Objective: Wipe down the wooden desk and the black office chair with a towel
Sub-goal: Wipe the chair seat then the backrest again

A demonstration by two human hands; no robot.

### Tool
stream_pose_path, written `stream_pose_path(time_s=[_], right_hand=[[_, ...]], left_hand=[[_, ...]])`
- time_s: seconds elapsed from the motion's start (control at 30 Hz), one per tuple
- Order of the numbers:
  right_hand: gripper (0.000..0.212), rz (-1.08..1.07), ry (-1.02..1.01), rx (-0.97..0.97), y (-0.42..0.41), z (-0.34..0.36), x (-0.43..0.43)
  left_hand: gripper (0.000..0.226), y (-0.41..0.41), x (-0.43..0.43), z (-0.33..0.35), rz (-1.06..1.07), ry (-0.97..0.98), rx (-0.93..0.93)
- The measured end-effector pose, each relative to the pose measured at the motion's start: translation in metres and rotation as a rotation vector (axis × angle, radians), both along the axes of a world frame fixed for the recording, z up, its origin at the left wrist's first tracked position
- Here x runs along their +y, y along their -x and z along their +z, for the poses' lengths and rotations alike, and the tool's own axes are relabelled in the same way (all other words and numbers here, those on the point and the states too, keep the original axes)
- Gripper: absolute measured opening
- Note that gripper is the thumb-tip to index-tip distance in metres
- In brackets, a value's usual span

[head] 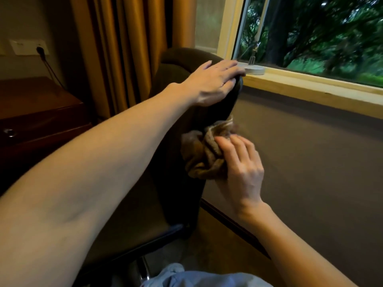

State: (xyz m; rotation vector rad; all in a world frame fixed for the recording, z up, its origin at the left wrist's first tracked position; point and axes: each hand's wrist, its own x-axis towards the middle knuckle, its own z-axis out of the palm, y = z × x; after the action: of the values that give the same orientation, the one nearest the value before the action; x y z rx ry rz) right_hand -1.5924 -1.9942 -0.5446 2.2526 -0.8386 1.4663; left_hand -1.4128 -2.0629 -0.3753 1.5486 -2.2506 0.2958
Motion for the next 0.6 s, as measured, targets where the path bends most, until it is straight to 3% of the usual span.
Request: stream_pose_path(time_s=[0.1,0.23,0.37,0.5,0.6], right_hand=[[0.054,-0.051,-0.014,-0.116,-0.034,0.017,-0.015],[0.045,-0.175,-0.047,0.012,-0.084,-0.021,-0.028],[0.036,-0.098,-0.146,0.117,-0.086,-0.093,-0.015],[0.067,-0.022,-0.384,0.279,-0.05,-0.136,-0.005],[0.053,0.061,-0.43,-0.032,-0.041,-0.118,0.004]], left_hand=[[0.042,-0.003,-0.008,0.0,-0.016,0.005,-0.021],[0.04,-0.008,-0.017,-0.002,-0.043,0.067,-0.031],[0.042,-0.009,-0.029,-0.004,-0.04,0.097,-0.055],[0.041,-0.008,-0.037,-0.01,-0.047,0.116,0.015],[0.042,-0.008,-0.038,-0.016,-0.047,0.127,0.061]])
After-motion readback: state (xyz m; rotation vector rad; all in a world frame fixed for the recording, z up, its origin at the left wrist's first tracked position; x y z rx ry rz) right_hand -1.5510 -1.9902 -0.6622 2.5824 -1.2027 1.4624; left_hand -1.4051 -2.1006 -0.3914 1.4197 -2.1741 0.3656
